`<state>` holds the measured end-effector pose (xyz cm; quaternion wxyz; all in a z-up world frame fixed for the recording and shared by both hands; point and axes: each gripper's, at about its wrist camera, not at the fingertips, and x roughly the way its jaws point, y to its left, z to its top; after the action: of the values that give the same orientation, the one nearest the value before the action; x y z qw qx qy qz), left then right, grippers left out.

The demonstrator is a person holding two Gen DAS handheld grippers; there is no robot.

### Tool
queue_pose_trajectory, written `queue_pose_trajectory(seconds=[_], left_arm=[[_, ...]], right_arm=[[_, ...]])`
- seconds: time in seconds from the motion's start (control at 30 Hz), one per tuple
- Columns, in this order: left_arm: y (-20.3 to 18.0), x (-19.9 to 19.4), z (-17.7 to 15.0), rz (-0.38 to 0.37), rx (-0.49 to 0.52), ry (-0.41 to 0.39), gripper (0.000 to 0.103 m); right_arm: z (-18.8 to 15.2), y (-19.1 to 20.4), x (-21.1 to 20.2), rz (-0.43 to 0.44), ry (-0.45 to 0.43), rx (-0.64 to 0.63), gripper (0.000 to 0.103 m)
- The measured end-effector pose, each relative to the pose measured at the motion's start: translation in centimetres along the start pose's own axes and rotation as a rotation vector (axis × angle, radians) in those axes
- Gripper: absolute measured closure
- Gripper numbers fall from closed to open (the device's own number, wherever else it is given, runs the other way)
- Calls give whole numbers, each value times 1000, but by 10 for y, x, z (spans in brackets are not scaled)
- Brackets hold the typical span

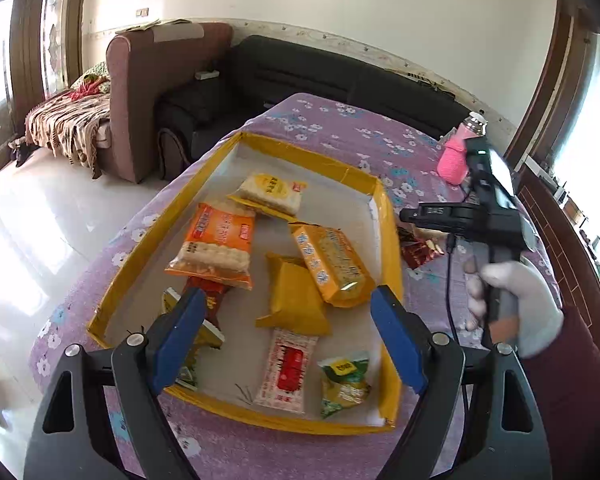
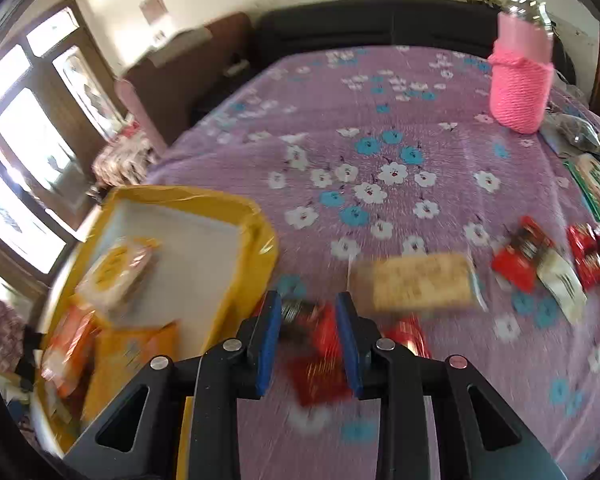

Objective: Organize snacks
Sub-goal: 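Move both open grippers back toward the red candy wrappers, then grasp a red candy bar with the right gripper while the left grasps a red candy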

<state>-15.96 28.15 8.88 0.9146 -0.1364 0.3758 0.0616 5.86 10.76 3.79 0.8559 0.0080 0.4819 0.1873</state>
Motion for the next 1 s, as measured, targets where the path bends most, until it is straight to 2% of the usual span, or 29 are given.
queue_pose_trajectory(seconds=[0.1, 0.2, 0.4, 0.47, 0.5, 0.57, 0.6, 0.67, 0.77, 0.87, 0.9, 1.0], left_arm=[[5, 7, 0, -6, -12, 10, 18], [7, 15, 1, -9, -18, 23, 18], [-4, 21, 2, -33, 2, 29, 18], [-9, 22, 2, -47, 11, 28, 18], [-11, 21, 3, -56, 16, 26, 18], [-19, 22, 1, -68, 32, 26, 18], [-22, 23, 1, -69, 37, 29, 18], [-32, 25, 0, -76, 52, 41, 18], [-51, 25, -5, -87, 91, 53, 18], [-68, 20, -11, -81, 151, 63, 18], [-72, 17, -12, -79, 167, 65, 18], [-82, 12, -15, -84, 209, 72, 18]], right_arm=[[4, 4, 25, -3, 47, -28, 78], [-2, 17, 29, -36, 56, -133, 77], [-47, 13, -2, -70, 168, -268, 78], [-63, 0, -21, -43, 217, -268, 78], [-68, -10, -34, -12, 206, -241, 78], [-75, -40, -74, 62, 82, -139, 76], [-78, -52, -86, 65, 47, -101, 69], [-84, -71, -98, 17, -3, -55, 67], [-83, -71, -84, 3, 17, -53, 67], [-74, -52, -60, -40, -19, -116, 62], [-69, -44, -49, -57, -11, -144, 56], [-58, -36, -20, -74, 44, -177, 56]])
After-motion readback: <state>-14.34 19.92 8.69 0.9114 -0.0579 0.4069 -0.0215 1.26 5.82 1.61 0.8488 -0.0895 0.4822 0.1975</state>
